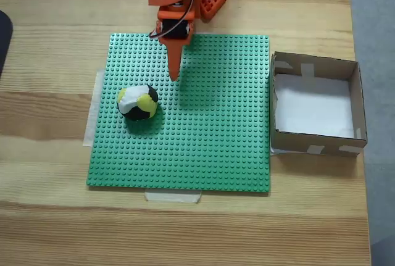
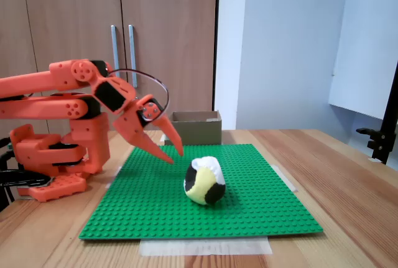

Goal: Pick the ball and put it in the box.

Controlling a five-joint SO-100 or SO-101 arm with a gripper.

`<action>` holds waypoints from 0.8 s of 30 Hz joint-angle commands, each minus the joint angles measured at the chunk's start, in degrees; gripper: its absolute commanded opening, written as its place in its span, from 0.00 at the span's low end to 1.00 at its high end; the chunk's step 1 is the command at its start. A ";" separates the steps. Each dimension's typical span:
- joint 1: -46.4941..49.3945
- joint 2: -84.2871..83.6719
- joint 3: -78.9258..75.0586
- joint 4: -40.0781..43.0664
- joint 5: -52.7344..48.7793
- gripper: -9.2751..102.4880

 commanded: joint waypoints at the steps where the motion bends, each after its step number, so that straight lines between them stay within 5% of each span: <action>1: -0.18 -3.34 -7.38 2.72 0.53 0.20; 24: 12.92 -41.92 -38.50 11.69 2.11 0.27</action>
